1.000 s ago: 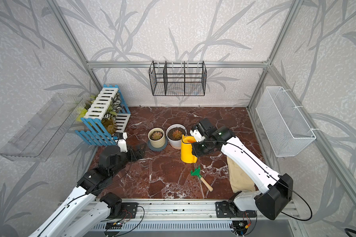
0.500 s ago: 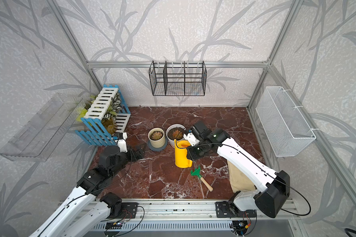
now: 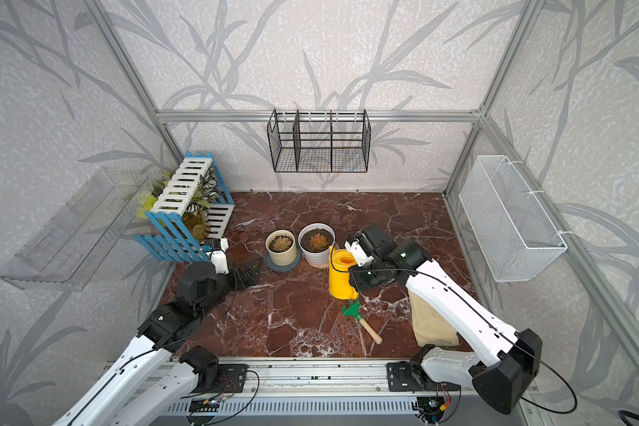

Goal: Water the succulent around the soil edge
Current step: Water the soil of the potted plant with water.

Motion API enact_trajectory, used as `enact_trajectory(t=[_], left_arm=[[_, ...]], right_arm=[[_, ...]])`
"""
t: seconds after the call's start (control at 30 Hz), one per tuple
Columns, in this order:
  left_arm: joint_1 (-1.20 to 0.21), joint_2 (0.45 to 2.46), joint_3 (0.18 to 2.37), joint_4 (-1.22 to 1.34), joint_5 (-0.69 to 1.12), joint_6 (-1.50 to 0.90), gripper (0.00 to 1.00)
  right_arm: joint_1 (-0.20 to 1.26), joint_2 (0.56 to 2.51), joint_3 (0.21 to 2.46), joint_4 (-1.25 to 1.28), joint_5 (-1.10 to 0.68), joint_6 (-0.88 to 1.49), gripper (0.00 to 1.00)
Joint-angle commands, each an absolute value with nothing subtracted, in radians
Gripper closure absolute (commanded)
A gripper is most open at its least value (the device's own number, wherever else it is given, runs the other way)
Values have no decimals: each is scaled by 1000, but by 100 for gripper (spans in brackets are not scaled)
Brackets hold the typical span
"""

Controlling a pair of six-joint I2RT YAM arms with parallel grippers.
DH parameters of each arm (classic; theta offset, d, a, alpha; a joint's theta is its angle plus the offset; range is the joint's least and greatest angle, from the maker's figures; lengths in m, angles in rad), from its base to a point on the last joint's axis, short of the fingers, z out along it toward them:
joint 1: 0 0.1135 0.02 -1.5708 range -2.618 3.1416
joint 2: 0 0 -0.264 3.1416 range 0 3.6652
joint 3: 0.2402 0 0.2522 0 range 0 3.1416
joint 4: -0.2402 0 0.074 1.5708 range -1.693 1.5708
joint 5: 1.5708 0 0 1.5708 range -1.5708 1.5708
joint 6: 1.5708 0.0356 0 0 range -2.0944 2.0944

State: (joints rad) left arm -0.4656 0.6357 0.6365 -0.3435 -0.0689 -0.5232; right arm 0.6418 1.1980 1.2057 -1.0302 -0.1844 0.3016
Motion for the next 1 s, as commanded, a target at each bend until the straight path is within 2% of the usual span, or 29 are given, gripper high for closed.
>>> enact_trajectory(t=[0.0, 0.23, 0.6, 0.97], left_arm=[[-462, 632, 623, -328, -61, -511, 0], [-462, 632, 623, -328, -58, -511, 0], [-462, 621, 621, -328, -61, -510, 0], [-462, 614, 620, -327, -56, -511, 0]], right_arm=[[618, 1112, 1155, -1022, -143, 327, 100], [542, 1024, 1087, -1093, -148, 344, 100], [424, 1025, 1080, -1170, -234, 318, 100], [362, 996, 1087, -1205, -196, 331, 100]])
